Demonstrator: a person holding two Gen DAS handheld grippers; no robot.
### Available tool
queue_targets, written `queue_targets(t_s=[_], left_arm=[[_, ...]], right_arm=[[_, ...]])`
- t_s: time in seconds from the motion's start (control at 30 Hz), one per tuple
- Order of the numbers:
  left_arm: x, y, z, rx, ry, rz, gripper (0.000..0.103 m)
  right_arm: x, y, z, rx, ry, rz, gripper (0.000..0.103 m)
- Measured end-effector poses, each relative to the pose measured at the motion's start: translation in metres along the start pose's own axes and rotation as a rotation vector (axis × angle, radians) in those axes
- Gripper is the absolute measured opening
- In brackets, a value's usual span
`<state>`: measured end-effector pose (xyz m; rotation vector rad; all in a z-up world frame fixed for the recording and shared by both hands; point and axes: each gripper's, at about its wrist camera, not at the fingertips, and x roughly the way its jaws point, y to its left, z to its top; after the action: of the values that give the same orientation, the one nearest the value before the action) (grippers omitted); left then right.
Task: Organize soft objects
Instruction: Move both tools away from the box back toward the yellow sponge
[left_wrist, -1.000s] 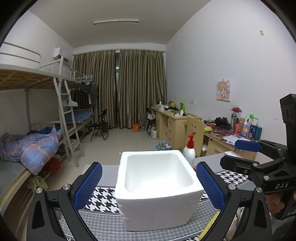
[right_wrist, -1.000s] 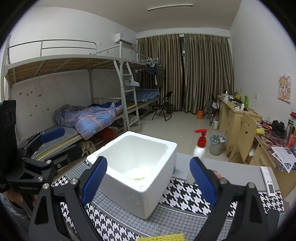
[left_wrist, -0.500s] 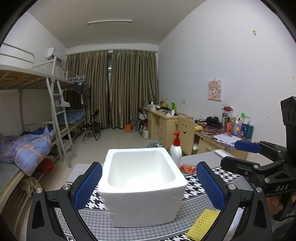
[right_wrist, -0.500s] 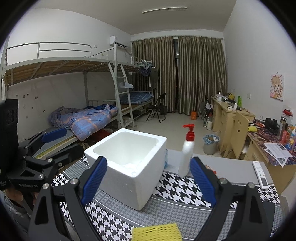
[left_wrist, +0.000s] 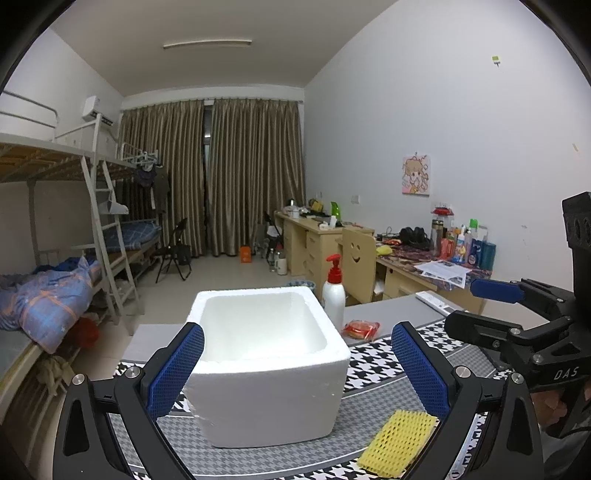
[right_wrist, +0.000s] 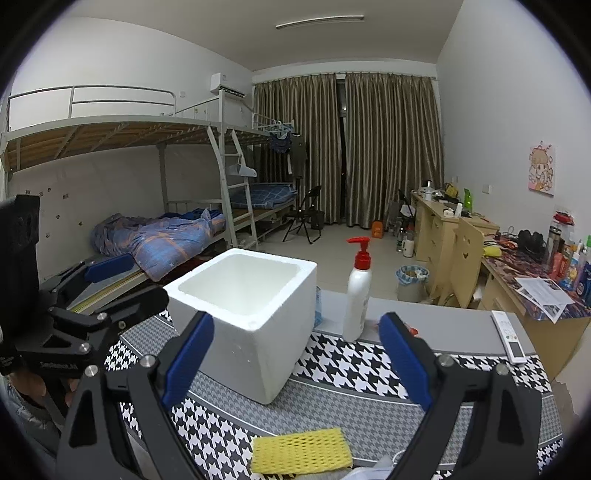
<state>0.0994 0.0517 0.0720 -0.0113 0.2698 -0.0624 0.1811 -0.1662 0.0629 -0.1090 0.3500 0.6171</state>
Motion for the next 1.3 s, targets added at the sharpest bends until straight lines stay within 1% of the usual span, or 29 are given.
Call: queue_targets(t_s=[0.23,0.3,0.4,0.7,0.93,1.3], left_arm=[[0.003,-0.005,-0.006,-0.013,0.021,-0.033,0.102],[0.003,-0.007,-0.007,-0.019,0.022,-0.044,0.102],[0.002,-0.014,-0.01,0.003,0.019,-0.043,0.102],[0.011,-0.019,-0.019,0.0,0.064,-0.083,0.102],[0.01,-0.023,-0.023,0.008,0.069,-0.11,0.102],[0.015,-0.033,-0.032,0.02,0.099,-0.147,0.102]], right_arm=[[-0.006,-0.009,-0.006,0.022,0.003,-0.037,0.094],[-0.009,-0.012,-0.009,0.031,0.002,-0.037,0.094],[-0.012,-0.015,-0.012,0.043,0.003,-0.038,0.094],[-0.022,-0.024,-0.023,0.058,0.002,-0.057,0.094],[-0.026,-0.029,-0.031,0.059,0.012,-0.073,0.094],[-0.03,-0.034,-0.042,0.073,0.033,-0.09,0.094]])
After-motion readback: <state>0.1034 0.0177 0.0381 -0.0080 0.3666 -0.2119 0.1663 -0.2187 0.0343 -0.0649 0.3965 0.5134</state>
